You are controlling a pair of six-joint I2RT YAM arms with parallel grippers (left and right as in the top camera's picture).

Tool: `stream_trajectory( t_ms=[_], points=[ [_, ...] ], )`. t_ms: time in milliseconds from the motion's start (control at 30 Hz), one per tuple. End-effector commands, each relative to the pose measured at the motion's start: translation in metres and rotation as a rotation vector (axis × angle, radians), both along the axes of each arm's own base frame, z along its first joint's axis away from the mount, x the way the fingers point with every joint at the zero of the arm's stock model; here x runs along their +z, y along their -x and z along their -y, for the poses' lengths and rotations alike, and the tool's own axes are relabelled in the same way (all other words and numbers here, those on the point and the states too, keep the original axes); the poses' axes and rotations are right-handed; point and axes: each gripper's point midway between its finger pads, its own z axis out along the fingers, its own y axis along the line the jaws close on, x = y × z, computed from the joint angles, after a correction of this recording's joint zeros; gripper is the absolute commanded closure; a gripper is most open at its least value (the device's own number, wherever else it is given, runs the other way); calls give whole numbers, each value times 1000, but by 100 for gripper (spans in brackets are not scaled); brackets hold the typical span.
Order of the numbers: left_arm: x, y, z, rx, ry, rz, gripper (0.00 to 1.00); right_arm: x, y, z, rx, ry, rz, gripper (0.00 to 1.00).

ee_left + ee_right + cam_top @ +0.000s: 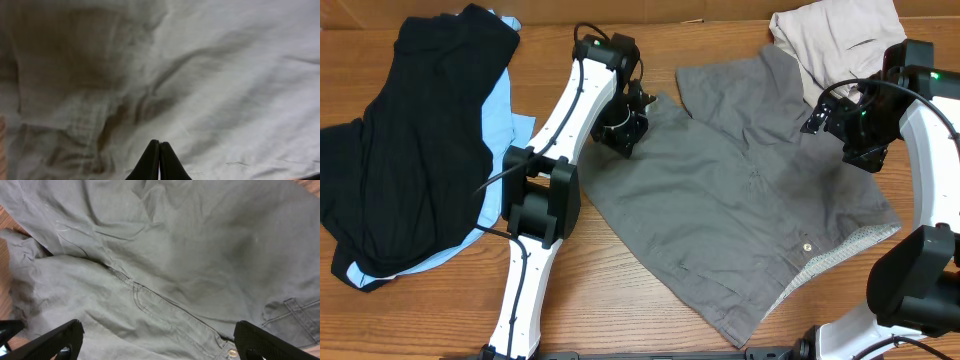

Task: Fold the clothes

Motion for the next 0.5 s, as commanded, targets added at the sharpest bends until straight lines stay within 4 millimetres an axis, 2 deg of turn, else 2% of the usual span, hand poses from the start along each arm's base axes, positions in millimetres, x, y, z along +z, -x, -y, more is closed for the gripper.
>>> stream_trajectory(
  t_ms=[0, 100, 200, 333, 467],
  points=[
    [-14, 7, -13, 36, -50, -32, 96, 1, -2, -2, 13, 3, 10, 0],
    [-29, 14, -18, 55, -84, -61, 96, 1, -2, -2, 13, 2, 9, 0],
    [-43, 17, -33, 138, -179, -70, 96, 1, -1, -3, 19, 2, 5, 0],
    [-59, 25, -76, 312, -367, -94, 96, 1, -3, -9, 36, 4, 12, 0],
    [-70, 36, -108, 359, -409, -156, 95, 2, -9, -18, 62, 8, 32, 0]
  ],
)
